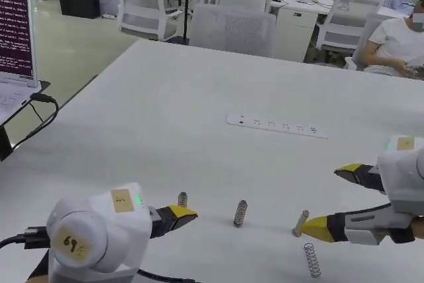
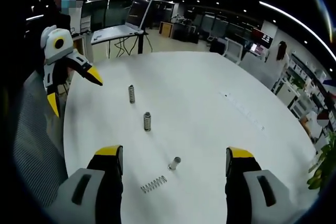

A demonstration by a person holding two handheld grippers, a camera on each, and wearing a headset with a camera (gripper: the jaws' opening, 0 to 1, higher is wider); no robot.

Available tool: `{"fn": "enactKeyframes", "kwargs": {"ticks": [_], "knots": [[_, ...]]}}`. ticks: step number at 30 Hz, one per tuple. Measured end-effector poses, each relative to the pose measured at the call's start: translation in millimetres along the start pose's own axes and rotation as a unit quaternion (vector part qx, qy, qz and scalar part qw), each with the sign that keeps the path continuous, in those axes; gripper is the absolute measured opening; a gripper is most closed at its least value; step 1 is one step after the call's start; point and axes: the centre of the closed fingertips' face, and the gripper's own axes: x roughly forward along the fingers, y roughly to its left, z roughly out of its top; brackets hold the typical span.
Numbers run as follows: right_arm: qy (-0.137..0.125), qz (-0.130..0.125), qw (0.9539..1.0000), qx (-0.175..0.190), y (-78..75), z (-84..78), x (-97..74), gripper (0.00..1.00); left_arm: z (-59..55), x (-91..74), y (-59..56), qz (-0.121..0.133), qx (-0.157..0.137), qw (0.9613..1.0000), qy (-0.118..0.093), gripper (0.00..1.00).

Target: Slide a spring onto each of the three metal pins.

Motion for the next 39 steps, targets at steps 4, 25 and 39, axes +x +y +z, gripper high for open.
{"fn": "enactKeyframes", "kwargs": {"ticks": [4, 25, 39], "knots": [[0.003, -0.001, 1.0, 0.009, 1.1, -8.7, -0.9, 0.79, 0.4, 0.3, -0.2, -0.001, 0.0, 1.0, 0.0, 0.66], [0.027, -0.006, 0.9979, 0.059, 16.0, -57.7, -1.6, 0.79, 0.7, 0.0, 2.9, 0.003, -0.004, 1.0, -0.005, 0.65], [0.044, -0.003, 0.9962, 0.076, 29.3, -79.2, 0.7, 0.77, 0.2, 0.4, 2.6, 0.003, -0.005, 1.0, -0.004, 0.65]]}}
